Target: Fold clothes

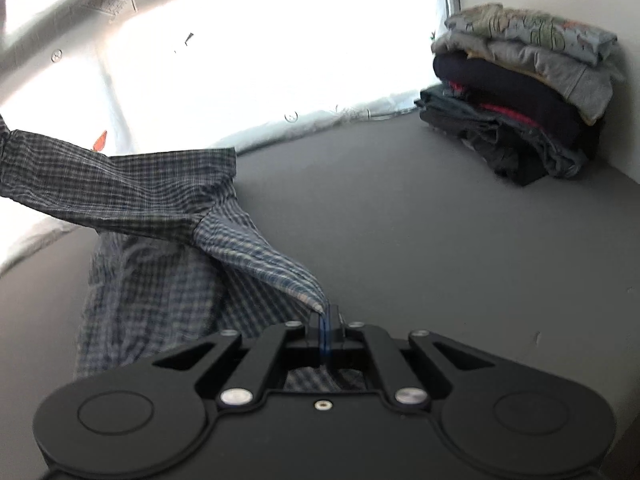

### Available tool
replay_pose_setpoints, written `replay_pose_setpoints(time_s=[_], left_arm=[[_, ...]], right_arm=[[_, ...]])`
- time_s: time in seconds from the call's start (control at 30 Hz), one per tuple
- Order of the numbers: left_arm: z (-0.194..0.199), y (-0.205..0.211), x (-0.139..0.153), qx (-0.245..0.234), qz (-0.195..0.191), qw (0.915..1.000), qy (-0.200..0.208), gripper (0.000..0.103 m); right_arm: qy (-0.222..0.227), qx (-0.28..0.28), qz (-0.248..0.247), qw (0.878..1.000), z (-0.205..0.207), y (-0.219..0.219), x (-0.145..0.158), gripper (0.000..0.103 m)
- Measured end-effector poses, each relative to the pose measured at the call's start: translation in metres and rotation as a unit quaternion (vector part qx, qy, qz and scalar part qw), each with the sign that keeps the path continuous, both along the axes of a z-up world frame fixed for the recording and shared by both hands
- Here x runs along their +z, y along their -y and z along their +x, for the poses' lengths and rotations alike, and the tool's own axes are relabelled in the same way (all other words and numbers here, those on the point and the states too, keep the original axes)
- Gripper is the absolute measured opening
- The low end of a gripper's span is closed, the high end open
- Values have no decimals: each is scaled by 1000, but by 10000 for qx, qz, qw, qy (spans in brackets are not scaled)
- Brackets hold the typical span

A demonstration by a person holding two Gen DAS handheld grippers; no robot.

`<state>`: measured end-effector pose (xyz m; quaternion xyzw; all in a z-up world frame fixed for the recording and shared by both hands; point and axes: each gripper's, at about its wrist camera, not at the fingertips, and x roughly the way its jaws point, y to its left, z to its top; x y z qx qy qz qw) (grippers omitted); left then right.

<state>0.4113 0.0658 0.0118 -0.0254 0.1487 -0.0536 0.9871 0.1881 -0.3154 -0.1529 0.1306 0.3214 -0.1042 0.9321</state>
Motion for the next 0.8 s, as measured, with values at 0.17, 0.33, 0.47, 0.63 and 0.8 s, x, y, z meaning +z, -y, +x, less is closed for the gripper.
replay_pose_setpoints(time_s=[0.17,0.33,0.47,0.63,0.8], left_arm=[[-1,-25,19,41,-33,9998,198,9],[-8,-53,8,243,-113,9996,58,9],[-15,-72,-13,422,-168,9987,-211,9],[-26,-90,-39,607,-165,9966,-539,9],[-36,-98,-59,680,2,9946,-784,9]], right_arm=[[134,2,-22,9999,-6,-27,11,1],[18,169,220,9996,-8,-53,-1,1],[-142,269,614,9976,-7,-67,-16,1],[-351,271,914,9948,-7,-75,-35,1],[-455,203,1189,9917,-5,-73,-47,1]])
